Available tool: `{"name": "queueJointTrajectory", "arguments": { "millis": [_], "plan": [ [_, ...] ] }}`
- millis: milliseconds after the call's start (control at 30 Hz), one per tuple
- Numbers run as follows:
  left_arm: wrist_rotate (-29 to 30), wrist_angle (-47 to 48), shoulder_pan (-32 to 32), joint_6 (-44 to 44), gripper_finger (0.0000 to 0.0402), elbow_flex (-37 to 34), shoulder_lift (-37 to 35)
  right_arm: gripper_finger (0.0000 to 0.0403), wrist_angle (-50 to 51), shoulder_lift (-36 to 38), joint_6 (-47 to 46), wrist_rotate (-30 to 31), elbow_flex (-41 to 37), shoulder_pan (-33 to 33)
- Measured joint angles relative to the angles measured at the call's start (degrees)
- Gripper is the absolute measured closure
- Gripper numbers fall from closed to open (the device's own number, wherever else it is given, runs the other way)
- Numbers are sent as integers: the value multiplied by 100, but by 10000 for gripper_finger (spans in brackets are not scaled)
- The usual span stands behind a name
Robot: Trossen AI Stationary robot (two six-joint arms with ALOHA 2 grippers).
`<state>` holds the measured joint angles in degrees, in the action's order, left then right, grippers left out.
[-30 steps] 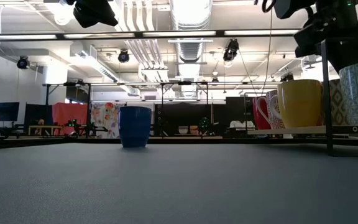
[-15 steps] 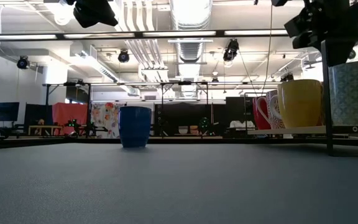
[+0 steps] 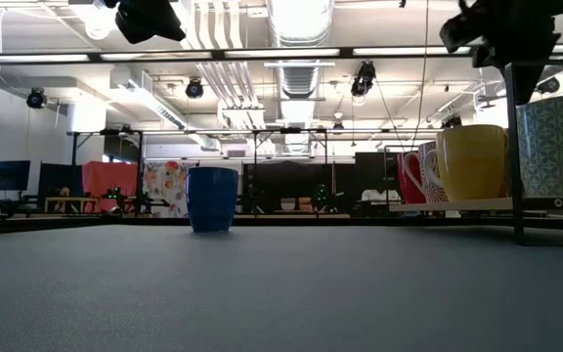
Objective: Place coffee mugs
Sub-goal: Put the gray patterned mug on the shelf
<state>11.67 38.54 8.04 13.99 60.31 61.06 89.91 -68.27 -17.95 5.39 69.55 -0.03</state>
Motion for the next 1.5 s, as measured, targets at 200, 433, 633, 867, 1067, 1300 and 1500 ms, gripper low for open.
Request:
{"name": "queueJointTrajectory", "arguments": {
  "millis": [200,433,633,867,1067,1300,1500],
  "plan": [
    [0,0,0,0,299,0,0,374,-392,0,-2807,-137,19,0],
    [-1,61,2,-2,299,0,0,340,-1045,0,-4083,-661,17,1],
    [-1,434,0,-154,299,-2,0,309,-932,0,-5274,-687,-24,0],
    [-1,446,-1,-448,299,-4,0,304,-931,0,-5858,-738,-187,0],
    [-3,444,-1,-452,299,-7,0,313,-935,0,-5766,-888,-485,0],
    [-1,435,-1,-452,299,-9,0,324,-872,0,-5488,-1048,-777,0],
    [-1,433,-1,-452,299,-11,0,333,-338,0,-5412,-1053,-829,0]
  ]
}}
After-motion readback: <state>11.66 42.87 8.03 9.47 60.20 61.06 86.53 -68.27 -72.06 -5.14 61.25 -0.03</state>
